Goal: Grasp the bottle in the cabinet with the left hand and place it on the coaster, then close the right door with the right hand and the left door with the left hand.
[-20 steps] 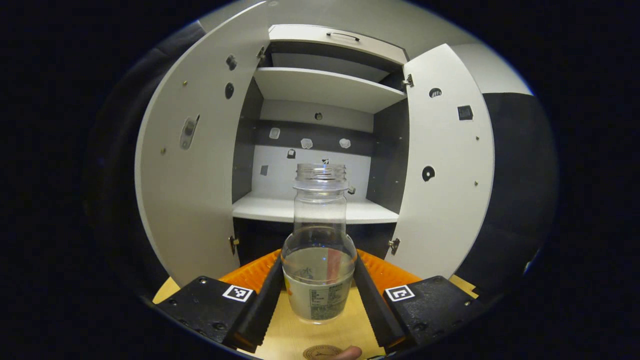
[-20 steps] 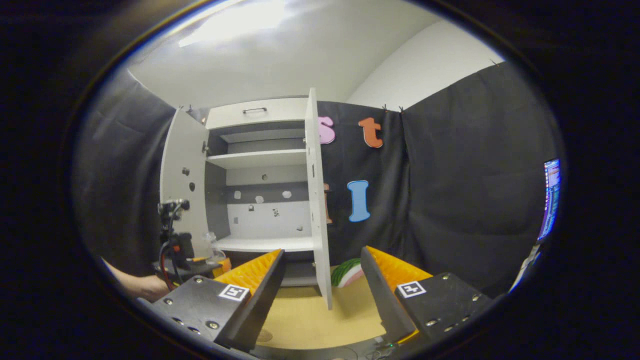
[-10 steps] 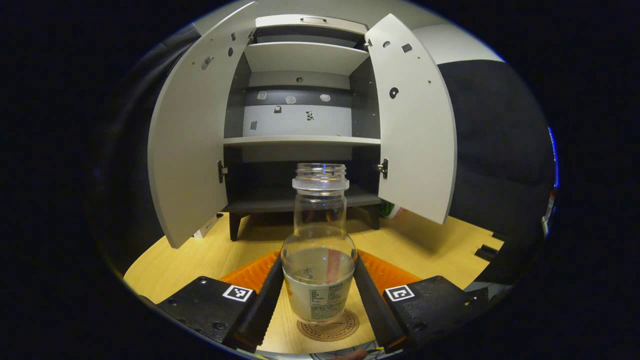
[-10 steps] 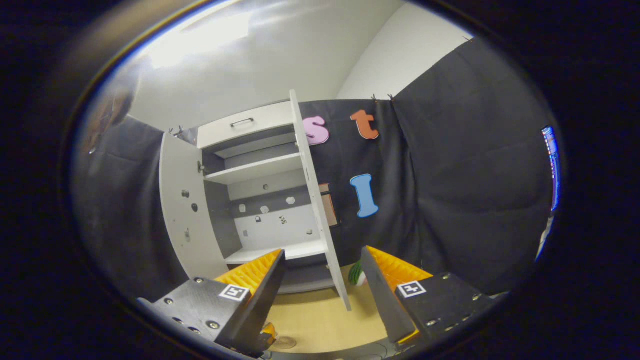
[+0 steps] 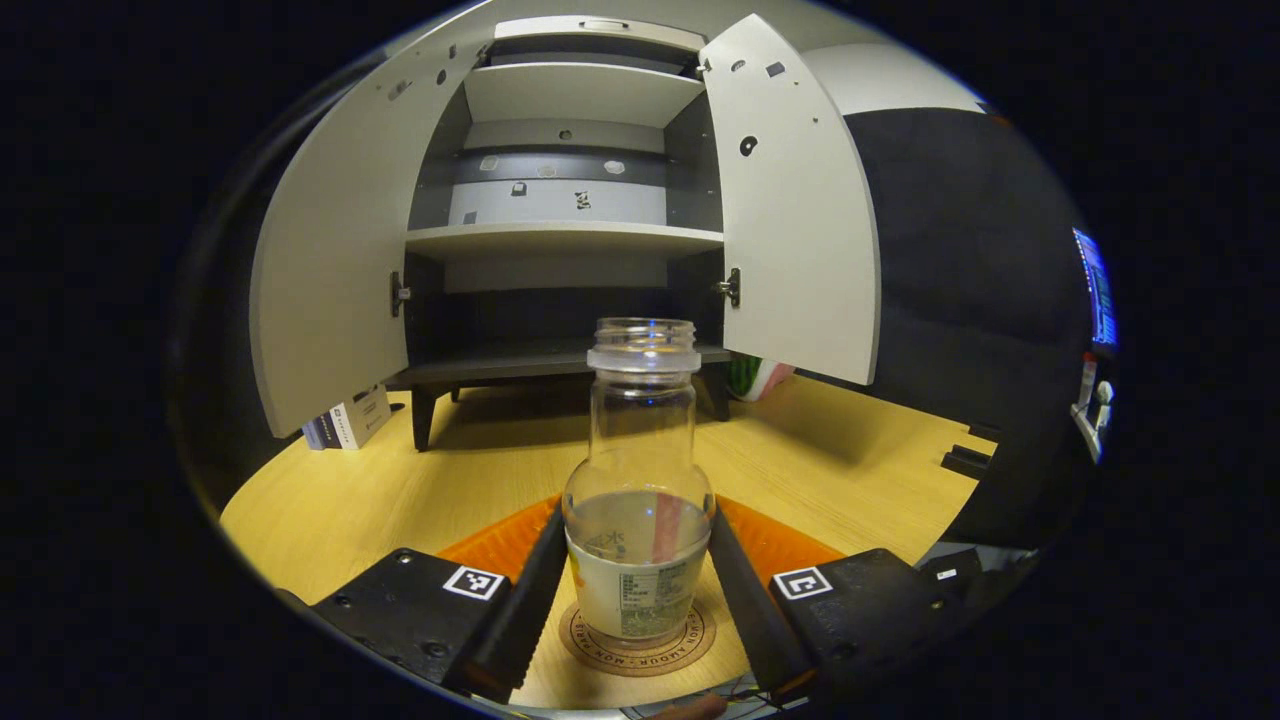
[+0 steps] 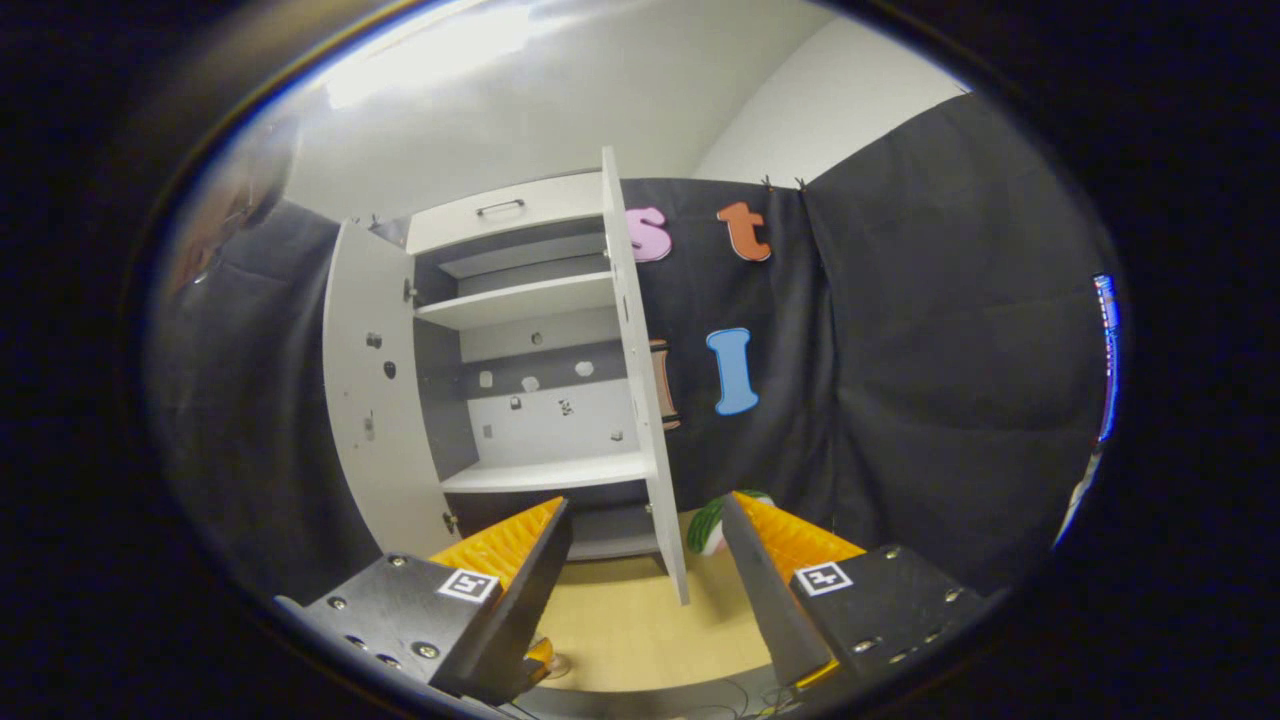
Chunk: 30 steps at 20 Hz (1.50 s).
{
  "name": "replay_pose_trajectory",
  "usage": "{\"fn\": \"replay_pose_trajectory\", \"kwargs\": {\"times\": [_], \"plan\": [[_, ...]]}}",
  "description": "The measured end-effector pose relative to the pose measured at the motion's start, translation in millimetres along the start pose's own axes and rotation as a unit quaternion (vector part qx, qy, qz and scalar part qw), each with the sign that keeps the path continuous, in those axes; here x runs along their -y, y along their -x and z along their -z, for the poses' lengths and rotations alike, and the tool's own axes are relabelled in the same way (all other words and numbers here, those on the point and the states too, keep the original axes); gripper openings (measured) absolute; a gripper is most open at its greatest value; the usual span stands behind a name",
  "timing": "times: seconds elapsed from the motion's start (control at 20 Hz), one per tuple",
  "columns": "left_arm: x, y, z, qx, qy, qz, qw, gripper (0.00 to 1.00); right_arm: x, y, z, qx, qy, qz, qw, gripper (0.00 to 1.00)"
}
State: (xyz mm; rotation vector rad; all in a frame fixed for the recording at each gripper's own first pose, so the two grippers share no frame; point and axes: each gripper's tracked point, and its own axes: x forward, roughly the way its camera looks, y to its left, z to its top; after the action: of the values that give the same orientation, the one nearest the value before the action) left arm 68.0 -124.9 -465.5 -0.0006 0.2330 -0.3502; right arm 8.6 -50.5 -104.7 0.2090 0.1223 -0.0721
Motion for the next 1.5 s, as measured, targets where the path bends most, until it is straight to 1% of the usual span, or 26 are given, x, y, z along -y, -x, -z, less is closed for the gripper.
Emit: {"fn": "replay_pose_trajectory", "kwargs": {"times": [0.1,0.2,0.35,0.4,0.5,0.55,0.6,0.7,0.75,0.8,0.85,1.0,1.05,1.1,1.15,1.2,1.25,1.3,1.35,1.4,1.45,1.5], "plan": [[-3,1,7,-0.011,0.001,-0.001,1.0,0.85,1,-1,1,0.0,0.014,0.007,1.0,0.92],[-1,7,4,-0.01,0.001,0.002,1.0,0.86,-8,1,-4,0.007,0.026,-0.006,1.0,0.92],[3,12,-2,-0.019,-0.015,0.01,1.0,0.86,-8,0,-9,0.016,0.033,-0.008,0.999,0.92],[2,15,-8,-0.017,-0.019,0.01,1.0,0.88,-6,0,-12,0.018,0.031,-0.005,0.999,0.92],[-1,21,-20,-0.019,-0.025,0.008,0.999,0.97,-1,1,-16,0.021,0.025,0.002,0.999,0.92],[2,24,-27,-0.021,-0.026,0.015,0.999,1.0,3,1,-17,0.024,0.026,0.008,0.999,0.92],[3,29,-34,-0.023,-0.031,0.019,0.999,1.0,8,1,-22,0.028,0.027,0.014,0.999,0.92],[7,43,-56,-0.014,-0.042,0.035,0.998,1.0,11,0,-33,0.04,0.026,0.015,0.999,0.92],[8,50,-72,-0.006,-0.049,0.04,0.998,1.0,12,-2,-39,0.046,0.027,0.014,0.998,0.88],[6,57,-86,0.003,-0.053,0.043,0.998,1.0,14,-5,-45,0.053,0.033,0.012,0.998,0.92],[4,62,-105,0.01,-0.053,0.043,0.998,0.99,18,-10,-51,0.061,0.04,0.014,0.997,0.92],[0,80,-152,0.021,-0.026,0.041,0.999,0.99,28,-29,-67,0.074,0.064,0.015,0.995,0.92],[-2,86,-169,0.025,-0.016,0.039,0.999,0.99,26,-38,-69,0.071,0.067,0.005,0.995,0.92],[-4,90,-187,0.032,-0.009,0.041,0.999,0.99,23,-45,-70,0.067,0.069,-0.01,0.995,0.88],[-6,92,-206,0.045,-0.001,0.042,0.998,0.99,25,-54,-73,0.069,0.069,-0.016,0.995,0.92],[-8,92,-224,0.053,0.007,0.047,0.997,0.99,31,-64,-77,0.072,0.066,-0.018,0.995,0.92],[-9,91,-239,0.058,0.014,0.05,0.997,0.99,38,-75,-77,0.07,0.063,-0.017,0.995,0.92],[-13,90,-251,0.06,0.02,0.052,0.997,0.99,46,-87,-75,0.062,0.067,-0.011,0.996,0.88],[-17,89,-265,0.062,0.023,0.055,0.996,0.99,59,-100,-71,0.057,0.079,0.001,0.995,0.88],[-21,89,-280,0.068,0.025,0.058,0.996,0.99,72,-113,-73,0.054,0.093,0.015,0.994,0.92],[-25,87,-297,0.078,0.023,0.061,0.995,0.99,82,-127,-75,0.053,0.102,0.024,0.993,0.88],[-29,85,-311,0.087,0.018,0.064,0.994,0.99,90,-142,-79,0.053,0.103,0.031,0.993,0.92]]}}
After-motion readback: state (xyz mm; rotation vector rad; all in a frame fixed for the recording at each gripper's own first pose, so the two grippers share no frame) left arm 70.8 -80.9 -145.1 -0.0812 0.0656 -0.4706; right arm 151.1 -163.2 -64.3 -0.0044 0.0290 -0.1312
